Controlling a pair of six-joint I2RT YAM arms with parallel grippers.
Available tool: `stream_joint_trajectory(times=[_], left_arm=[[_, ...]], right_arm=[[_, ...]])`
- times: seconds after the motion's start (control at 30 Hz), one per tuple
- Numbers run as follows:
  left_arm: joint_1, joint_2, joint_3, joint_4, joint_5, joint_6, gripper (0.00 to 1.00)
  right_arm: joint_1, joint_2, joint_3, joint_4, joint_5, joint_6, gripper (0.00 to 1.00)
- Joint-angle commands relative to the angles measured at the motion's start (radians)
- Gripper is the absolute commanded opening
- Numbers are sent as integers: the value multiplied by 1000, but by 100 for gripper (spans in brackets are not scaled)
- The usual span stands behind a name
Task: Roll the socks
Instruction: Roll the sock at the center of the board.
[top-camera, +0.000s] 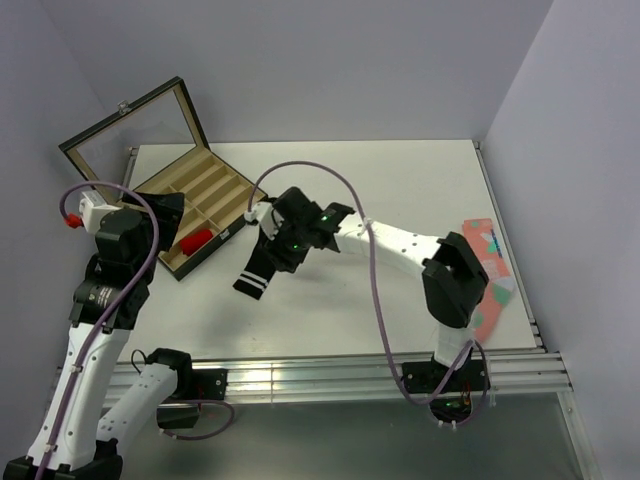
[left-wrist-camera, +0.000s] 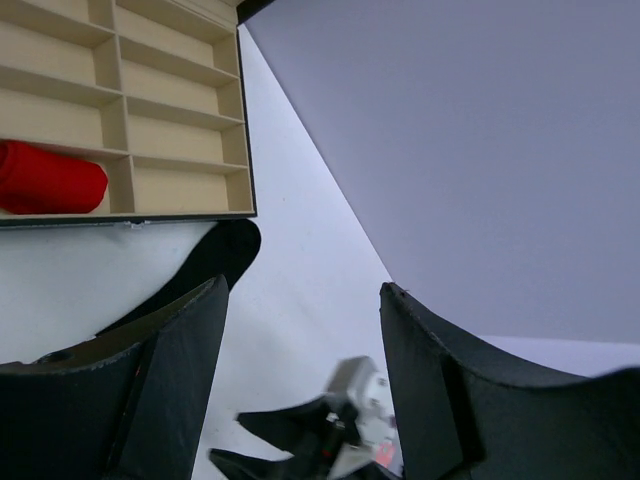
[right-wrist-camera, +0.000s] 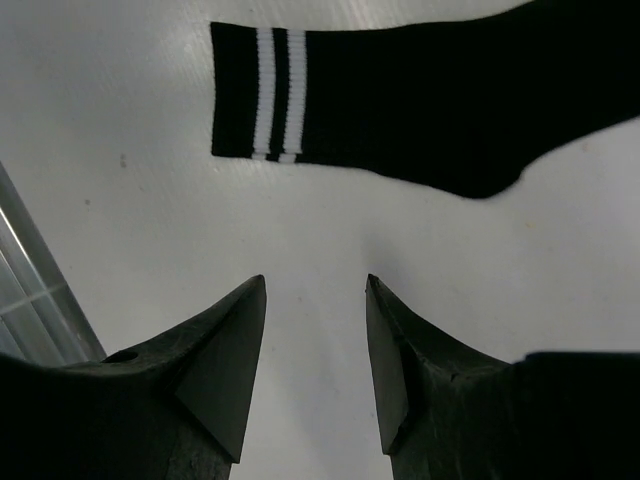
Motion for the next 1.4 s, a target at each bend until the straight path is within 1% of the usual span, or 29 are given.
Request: stream_joint_trajectory(times=[0.0,0.1,0.23,0.37,0.53,0.8,1.07,1.37], left_arm=[[-4,-6,55,15,58,62,68],[-4,17,81,-8,77,65,68],[-4,26,78,15,101,58,68],[-5,42,108,0,98,73,67],[-4,57,148,-29,97,91,68],[-5,68,171,-55,93,113,68],[-5,77,180,-65,100,127,69],[-4,69,162,-65,97,131,69]], right_arm=[[64,45,30,125,35,62,52],[92,80,24,176,58,70,51],[132,141,21,249,86,82,51],[150,224,44,283,112,110,50],[178,257,50,321,162,125,49],[218,300,110,302,241,136,49],[239,375,194,259,219,157,49],[239,418,193,286,235,156,49]])
